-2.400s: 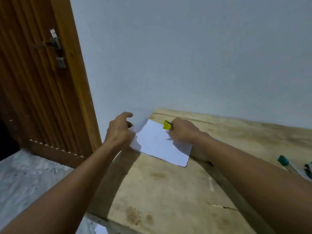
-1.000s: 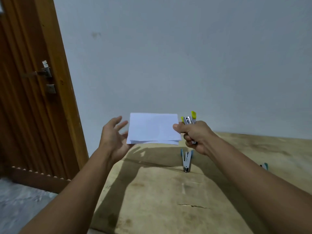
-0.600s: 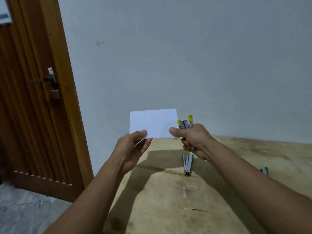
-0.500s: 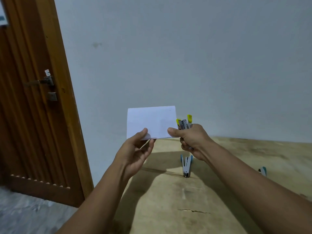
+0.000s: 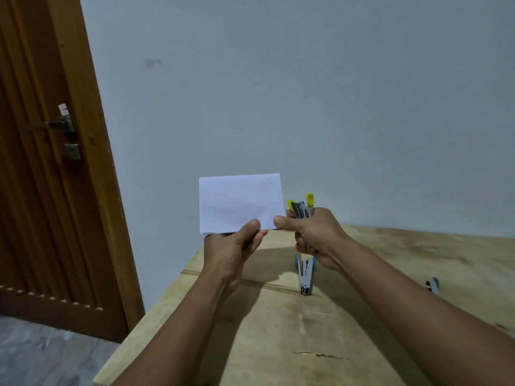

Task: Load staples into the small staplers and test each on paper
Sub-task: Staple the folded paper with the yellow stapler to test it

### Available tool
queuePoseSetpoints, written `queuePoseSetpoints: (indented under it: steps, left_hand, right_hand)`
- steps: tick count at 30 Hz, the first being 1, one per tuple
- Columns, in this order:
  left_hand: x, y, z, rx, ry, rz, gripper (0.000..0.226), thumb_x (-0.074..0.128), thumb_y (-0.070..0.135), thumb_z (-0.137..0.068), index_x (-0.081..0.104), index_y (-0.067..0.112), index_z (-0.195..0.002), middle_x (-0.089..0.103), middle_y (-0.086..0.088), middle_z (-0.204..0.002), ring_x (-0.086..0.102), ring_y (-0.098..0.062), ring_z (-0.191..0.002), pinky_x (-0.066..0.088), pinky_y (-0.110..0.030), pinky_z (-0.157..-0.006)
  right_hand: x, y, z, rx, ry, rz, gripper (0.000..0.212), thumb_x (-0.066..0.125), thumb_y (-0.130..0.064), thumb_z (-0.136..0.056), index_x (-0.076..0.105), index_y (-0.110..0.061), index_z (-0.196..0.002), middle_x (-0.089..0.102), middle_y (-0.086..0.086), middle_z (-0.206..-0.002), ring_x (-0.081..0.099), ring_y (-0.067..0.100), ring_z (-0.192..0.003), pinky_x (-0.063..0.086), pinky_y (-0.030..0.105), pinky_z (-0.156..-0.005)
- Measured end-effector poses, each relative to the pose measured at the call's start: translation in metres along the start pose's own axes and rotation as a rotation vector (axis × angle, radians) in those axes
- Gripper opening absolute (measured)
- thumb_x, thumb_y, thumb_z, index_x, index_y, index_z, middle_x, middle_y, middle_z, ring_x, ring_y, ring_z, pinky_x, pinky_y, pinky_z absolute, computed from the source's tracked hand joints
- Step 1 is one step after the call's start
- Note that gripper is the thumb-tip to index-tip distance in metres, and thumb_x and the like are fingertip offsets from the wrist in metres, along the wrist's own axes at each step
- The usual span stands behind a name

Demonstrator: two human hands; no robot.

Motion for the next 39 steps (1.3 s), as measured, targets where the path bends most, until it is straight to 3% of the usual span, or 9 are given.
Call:
queuePoseSetpoints:
  steps: [3,8,12,17,21,29,35,37,39]
  left_hand:
    - [-0.01,-0.001,-0.004,0.024,0.068,0.05,0.028,0.072,-0.005,-0.079,0.065,-0.014,-0.104,0.072,-0.015,-0.091,0.074,-0.023,-0.075,0.058,-0.02,-0.064]
    - [-0.019,-0.008,-0.006,0.015,0.12,0.098,0.024,0.072,-0.005,-0.08,0.065,-0.016,-0.099,0.07,-0.018,-0.092,0.074,-0.021,-0.071,0.059,-0.021,-0.066]
    - [-0.026,-0.017,-0.007,0.014,0.175,0.137,0.022,0.072,-0.006,-0.08,0.065,-0.014,-0.099,0.071,-0.018,-0.091,0.074,-0.021,-0.069,0.058,-0.019,-0.06]
    - [-0.025,-0.022,-0.007,-0.001,0.193,0.117,0.011,0.074,-0.004,-0.078,0.067,-0.009,-0.084,0.073,-0.01,-0.066,0.073,-0.019,-0.065,0.057,-0.019,-0.059]
    - [-0.026,-0.02,-0.009,0.017,0.186,0.058,0.011,0.076,-0.003,-0.077,0.068,-0.008,-0.083,0.073,-0.008,-0.068,0.073,-0.019,-0.067,0.056,-0.018,-0.058]
    - [-0.029,-0.022,-0.01,0.024,0.181,-0.091,0.013,0.078,0.004,-0.077,0.07,-0.006,-0.079,0.072,-0.009,-0.064,0.073,-0.017,-0.068,0.055,-0.017,-0.056]
    - [-0.026,-0.021,-0.009,0.034,0.162,-0.134,0.012,0.078,0.004,-0.077,0.07,-0.005,-0.076,0.072,-0.01,-0.064,0.073,-0.017,-0.067,0.055,-0.018,-0.057]
    - [-0.025,-0.02,-0.009,0.042,0.151,-0.121,0.009,0.077,0.003,-0.078,0.071,-0.003,-0.077,0.072,-0.009,-0.064,0.072,-0.018,-0.068,0.055,-0.018,-0.056]
    - [-0.023,-0.018,-0.009,0.046,0.132,-0.111,0.007,0.077,0.003,-0.078,0.071,-0.001,-0.078,0.072,-0.007,-0.064,0.072,-0.019,-0.069,0.055,-0.018,-0.057]
  right_hand:
    - [0.003,0.006,0.005,0.049,-0.032,0.123,0.025,0.071,-0.029,-0.088,0.063,-0.007,-0.094,0.073,0.011,-0.074,0.03,0.013,-0.041,0.03,0.022,-0.044]
    - [0.009,0.022,0.0,0.123,-0.106,0.251,0.019,0.064,-0.026,-0.089,0.05,-0.013,-0.087,0.04,0.004,-0.076,0.039,0.015,-0.052,0.036,0.026,-0.049]
    - [0.011,0.024,-0.002,-0.041,-0.119,0.578,0.044,0.069,-0.025,-0.088,0.034,-0.01,-0.109,0.048,0.003,-0.087,0.058,0.019,-0.059,0.054,0.036,-0.057]
    - [0.005,0.022,-0.006,-0.161,-0.019,0.824,0.057,0.08,-0.027,-0.077,0.034,-0.014,-0.108,0.061,0.006,-0.102,0.061,0.027,-0.075,0.049,0.031,-0.067]
    - [0.004,0.017,-0.006,-0.225,0.038,0.903,0.053,0.08,-0.02,-0.077,0.035,-0.013,-0.105,0.061,0.003,-0.099,0.057,0.025,-0.084,0.039,0.031,-0.066]
    - [0.005,0.007,-0.009,-0.266,0.025,0.871,0.051,0.082,-0.018,-0.075,0.036,-0.017,-0.097,0.058,0.001,-0.094,0.052,0.014,-0.074,0.036,0.021,-0.056]
    - [0.006,0.008,-0.01,-0.166,-0.048,0.779,0.053,0.086,-0.023,-0.069,0.045,-0.018,-0.103,0.061,0.003,-0.103,0.058,0.02,-0.089,0.041,0.024,-0.061]
    - [0.006,0.011,-0.009,-0.073,-0.103,0.664,0.046,0.083,-0.022,-0.07,0.054,-0.018,-0.106,0.067,0.003,-0.101,0.06,0.018,-0.083,0.042,0.026,-0.061]
    - [0.006,0.009,-0.006,-0.007,-0.152,0.573,0.024,0.076,-0.026,-0.074,0.066,-0.019,-0.095,0.071,-0.003,-0.087,0.056,0.014,-0.074,0.037,0.026,-0.061]
Point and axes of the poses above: each hand's wrist, its own z-axis away from the middle knuckle, its own x-axis out of the palm, y = z × x, the point moved 8 cm from there along -z, towards the middle knuckle
